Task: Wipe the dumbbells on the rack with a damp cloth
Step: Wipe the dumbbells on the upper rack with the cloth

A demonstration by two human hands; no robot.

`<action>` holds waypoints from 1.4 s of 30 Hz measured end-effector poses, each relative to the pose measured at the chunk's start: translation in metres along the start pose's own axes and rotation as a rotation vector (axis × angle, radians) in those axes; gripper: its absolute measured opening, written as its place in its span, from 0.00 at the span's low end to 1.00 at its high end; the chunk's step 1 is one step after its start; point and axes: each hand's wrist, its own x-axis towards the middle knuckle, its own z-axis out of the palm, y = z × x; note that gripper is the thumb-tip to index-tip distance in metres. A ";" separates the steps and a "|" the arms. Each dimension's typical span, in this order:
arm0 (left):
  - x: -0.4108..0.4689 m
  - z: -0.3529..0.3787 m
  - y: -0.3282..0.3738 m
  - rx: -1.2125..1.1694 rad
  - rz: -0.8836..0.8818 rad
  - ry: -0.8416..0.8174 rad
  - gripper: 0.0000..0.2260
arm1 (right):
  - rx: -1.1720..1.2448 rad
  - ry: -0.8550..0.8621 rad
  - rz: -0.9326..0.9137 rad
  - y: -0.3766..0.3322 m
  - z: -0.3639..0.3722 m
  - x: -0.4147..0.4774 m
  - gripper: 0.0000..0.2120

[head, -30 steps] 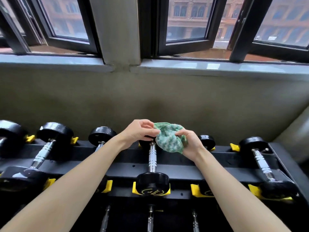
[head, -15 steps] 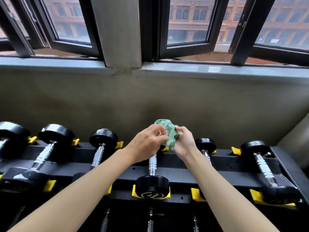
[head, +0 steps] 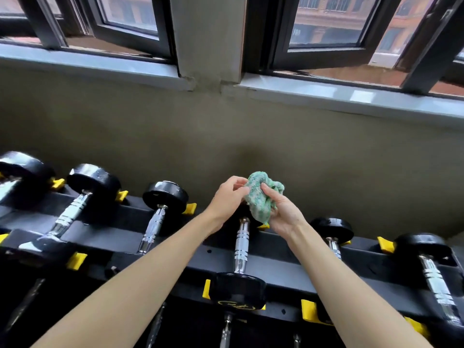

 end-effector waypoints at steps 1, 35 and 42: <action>0.005 -0.001 0.003 -0.117 -0.062 -0.041 0.08 | 0.002 -0.013 0.013 -0.003 0.000 0.006 0.09; 0.045 -0.034 -0.093 -0.750 -0.594 0.291 0.21 | -2.109 -0.352 -0.229 0.019 0.042 0.116 0.23; 0.038 -0.039 -0.106 -0.386 -0.635 0.315 0.19 | -1.962 -0.466 -0.342 0.024 0.014 0.092 0.23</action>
